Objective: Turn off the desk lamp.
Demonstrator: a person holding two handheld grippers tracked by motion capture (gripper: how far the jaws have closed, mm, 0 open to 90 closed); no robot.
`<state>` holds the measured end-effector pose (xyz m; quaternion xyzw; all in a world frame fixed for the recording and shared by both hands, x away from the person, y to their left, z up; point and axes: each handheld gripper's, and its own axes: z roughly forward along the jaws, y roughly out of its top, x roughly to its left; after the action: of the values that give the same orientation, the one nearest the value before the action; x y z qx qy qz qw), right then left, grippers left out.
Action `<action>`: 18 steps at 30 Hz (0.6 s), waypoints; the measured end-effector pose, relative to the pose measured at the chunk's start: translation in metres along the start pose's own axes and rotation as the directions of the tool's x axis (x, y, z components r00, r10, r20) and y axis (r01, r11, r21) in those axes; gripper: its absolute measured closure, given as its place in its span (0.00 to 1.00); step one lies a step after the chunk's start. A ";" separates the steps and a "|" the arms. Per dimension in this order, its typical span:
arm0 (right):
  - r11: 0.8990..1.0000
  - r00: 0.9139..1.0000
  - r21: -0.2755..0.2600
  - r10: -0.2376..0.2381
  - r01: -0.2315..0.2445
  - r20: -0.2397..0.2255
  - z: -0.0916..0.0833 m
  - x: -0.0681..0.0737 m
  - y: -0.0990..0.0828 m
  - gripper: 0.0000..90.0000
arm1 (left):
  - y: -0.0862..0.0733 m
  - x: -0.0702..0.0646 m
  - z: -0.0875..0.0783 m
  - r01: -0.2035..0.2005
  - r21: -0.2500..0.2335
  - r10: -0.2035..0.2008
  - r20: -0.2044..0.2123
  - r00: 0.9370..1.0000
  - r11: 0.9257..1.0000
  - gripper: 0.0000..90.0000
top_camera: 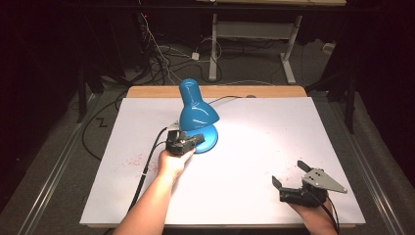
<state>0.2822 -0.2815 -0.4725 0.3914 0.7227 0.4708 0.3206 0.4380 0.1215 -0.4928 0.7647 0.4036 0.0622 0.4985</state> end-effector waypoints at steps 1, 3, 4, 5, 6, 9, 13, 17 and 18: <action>1.000 1.000 0.000 0.001 -0.001 0.000 0.000 0.000 0.000 0.00 | 0.000 0.000 0.000 -0.001 0.000 0.001 -0.002 1.000 1.000 0.98; 1.000 1.000 -0.001 -0.002 0.002 -0.003 -0.001 0.001 0.000 0.00 | 0.000 0.000 0.000 -0.002 0.001 0.002 -0.004 1.000 1.000 0.98; 1.000 1.000 -0.001 -0.003 0.003 -0.003 -0.001 0.001 0.000 0.00 | 0.000 0.000 0.000 -0.001 0.000 0.001 -0.004 1.000 1.000 0.98; 1.000 1.000 -0.001 -0.002 0.002 -0.003 -0.001 0.001 0.000 0.00 | 0.000 0.000 0.000 0.000 0.000 0.000 -0.005 1.000 1.000 0.98; 1.000 1.000 -0.001 -0.002 0.002 -0.003 -0.001 0.001 0.000 0.00 | 0.000 0.000 0.000 0.000 -0.001 0.000 -0.005 1.000 1.000 0.98; 1.000 1.000 -0.003 -0.006 0.006 -0.004 -0.001 0.001 0.000 0.00 | 0.000 0.000 0.000 0.003 -0.004 -0.003 -0.004 1.000 1.000 0.98; 1.000 1.000 -0.005 -0.007 0.007 -0.005 -0.002 0.002 0.001 0.00 | 0.000 -0.001 0.001 0.015 0.002 -0.015 -0.040 0.999 1.000 0.98; 1.000 1.000 -0.005 -0.004 0.004 -0.004 -0.003 0.002 0.001 0.00 | -0.001 0.000 0.002 0.070 -0.031 -0.071 -0.026 0.997 0.997 0.98; 1.000 1.000 -0.006 -0.005 0.005 -0.004 -0.003 0.002 0.001 0.00 | -0.001 0.002 0.002 0.087 -0.037 -0.088 -0.018 0.996 0.995 0.98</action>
<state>0.2792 -0.2808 -0.4712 0.3877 0.7230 0.4728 0.3215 0.4398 0.1212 -0.4948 0.7364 0.4404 0.0550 0.5107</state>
